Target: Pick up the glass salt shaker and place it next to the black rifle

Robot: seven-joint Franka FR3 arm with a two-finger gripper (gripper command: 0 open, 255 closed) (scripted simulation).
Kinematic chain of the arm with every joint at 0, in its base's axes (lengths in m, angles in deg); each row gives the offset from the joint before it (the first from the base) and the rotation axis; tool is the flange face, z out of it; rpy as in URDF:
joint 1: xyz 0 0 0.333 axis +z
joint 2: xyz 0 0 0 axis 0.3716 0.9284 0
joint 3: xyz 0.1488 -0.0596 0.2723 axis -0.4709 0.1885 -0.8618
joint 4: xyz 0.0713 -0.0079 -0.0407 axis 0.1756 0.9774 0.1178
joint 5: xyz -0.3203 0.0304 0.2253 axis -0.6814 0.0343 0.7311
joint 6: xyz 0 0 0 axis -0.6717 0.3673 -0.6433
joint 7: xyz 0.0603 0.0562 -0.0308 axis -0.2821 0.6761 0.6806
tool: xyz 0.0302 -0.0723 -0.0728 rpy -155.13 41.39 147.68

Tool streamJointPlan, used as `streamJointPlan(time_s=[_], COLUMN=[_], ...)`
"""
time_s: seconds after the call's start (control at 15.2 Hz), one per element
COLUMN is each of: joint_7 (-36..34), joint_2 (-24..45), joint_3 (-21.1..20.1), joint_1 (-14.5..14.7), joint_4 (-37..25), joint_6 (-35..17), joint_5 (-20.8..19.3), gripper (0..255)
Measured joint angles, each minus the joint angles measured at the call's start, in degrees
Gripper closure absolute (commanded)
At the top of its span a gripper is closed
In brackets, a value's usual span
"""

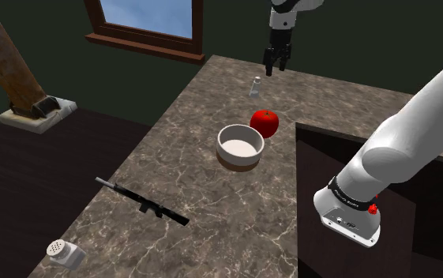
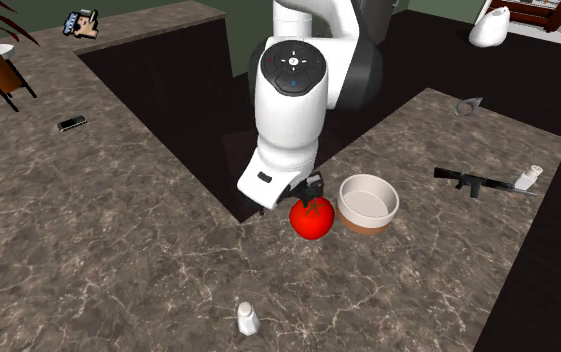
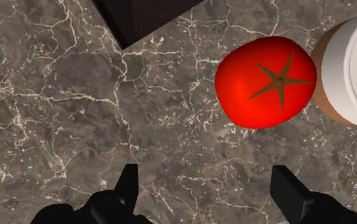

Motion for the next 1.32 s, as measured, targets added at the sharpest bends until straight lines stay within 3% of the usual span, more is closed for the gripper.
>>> streamJointPlan(time_s=[0.59, 0.99, 1.32], joint_7=[9.5, 13.9, 14.5], joint_2=[21.3, 35.2, 38.5], joint_3=[2.6, 2.3, 1.9], joint_1=[-4.0, -8.0, -8.6], joint_4=[-18.5, -33.8, -34.4], joint_6=[-0.8, 2.1, -0.3], joint_5=[5.4, 8.8, 9.6], gripper=[0, 0, 0])
